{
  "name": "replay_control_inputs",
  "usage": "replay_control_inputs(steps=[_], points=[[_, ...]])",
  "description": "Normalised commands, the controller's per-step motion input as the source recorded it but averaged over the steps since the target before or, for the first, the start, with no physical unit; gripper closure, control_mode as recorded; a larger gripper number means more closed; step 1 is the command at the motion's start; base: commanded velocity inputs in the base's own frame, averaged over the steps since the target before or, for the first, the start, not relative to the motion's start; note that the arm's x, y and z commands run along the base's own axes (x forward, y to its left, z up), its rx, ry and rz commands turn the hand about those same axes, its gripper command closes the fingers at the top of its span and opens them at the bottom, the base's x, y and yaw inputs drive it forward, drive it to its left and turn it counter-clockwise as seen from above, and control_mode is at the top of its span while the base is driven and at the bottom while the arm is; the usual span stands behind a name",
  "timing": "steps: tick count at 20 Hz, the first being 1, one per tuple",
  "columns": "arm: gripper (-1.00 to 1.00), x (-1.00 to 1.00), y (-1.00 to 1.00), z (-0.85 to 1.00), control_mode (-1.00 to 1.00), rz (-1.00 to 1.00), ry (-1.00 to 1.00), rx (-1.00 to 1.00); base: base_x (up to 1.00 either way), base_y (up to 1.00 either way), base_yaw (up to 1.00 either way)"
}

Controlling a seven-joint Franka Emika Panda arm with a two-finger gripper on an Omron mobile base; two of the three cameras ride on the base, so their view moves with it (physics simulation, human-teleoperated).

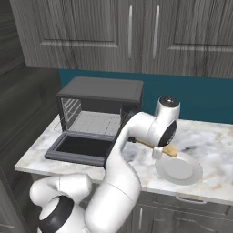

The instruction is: Pull the toaster oven rack outwards. Pick up the baguette from the plate and place it on the toaster oven rack. Close the toaster oven door fully and set the temperature to the lowest setting.

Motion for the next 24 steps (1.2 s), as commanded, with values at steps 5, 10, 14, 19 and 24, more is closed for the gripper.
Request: replay_control_inputs(steps=[5,10,14,19,24], points=[[1.0,-0.53,0.93,0.56,-1.0,0.15,-0.01,0.0,0.0,0.0,0.0],[1.0,-0.08,1.0,0.7,-1.0,0.15,-0.04,-0.05,0.0,0.0,0.0],[1.0,0.0,0.97,0.68,-1.0,0.17,-0.04,-0.09,0.0,0.0,0.0],[1.0,0.0,0.93,0.38,-1.0,0.07,-0.25,-0.12,0.0,0.0,0.0],[1.0,0.01,0.85,0.03,-1.0,0.0,-0.06,-0.05,0.0,0.0,0.0]])
